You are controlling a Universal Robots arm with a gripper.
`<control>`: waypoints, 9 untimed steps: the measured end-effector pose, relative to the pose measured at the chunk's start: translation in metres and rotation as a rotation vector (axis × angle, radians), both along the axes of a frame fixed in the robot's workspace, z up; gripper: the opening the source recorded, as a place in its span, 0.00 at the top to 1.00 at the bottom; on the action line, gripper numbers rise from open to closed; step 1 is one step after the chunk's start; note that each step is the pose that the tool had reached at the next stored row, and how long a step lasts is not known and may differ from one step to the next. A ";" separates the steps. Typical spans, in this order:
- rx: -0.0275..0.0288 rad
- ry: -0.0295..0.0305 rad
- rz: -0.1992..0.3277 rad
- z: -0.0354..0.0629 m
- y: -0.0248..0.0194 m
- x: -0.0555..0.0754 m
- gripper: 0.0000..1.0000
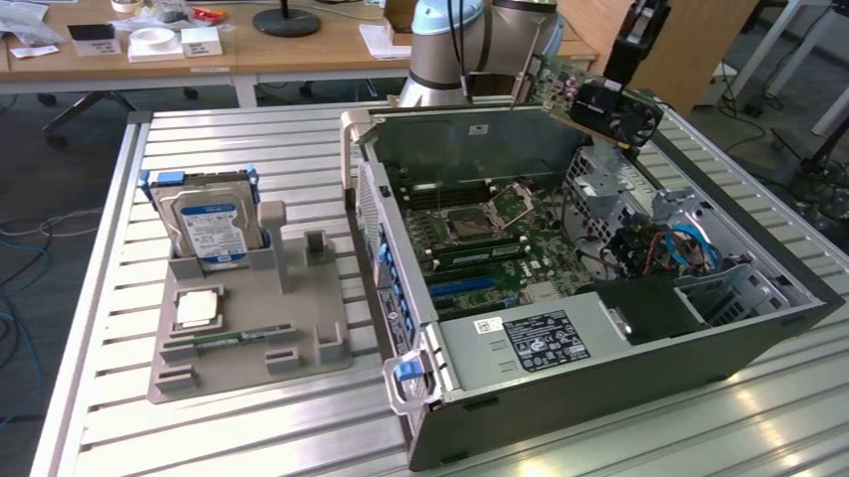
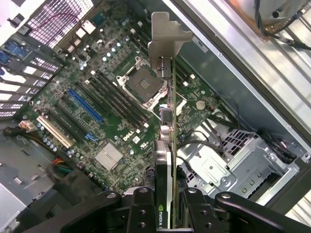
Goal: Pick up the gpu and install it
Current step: 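Insert the gpu into the slot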
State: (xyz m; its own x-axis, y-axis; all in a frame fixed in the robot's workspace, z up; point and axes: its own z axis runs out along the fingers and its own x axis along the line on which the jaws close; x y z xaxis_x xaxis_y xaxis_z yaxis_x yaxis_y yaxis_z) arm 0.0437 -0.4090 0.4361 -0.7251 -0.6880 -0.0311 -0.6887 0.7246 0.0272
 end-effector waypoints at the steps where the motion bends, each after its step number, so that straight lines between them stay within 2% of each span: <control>1: 0.0000 0.0000 0.009 0.0000 0.0000 0.000 0.73; 9: 0.0000 0.0000 0.111 -0.0004 0.0000 0.000 0.73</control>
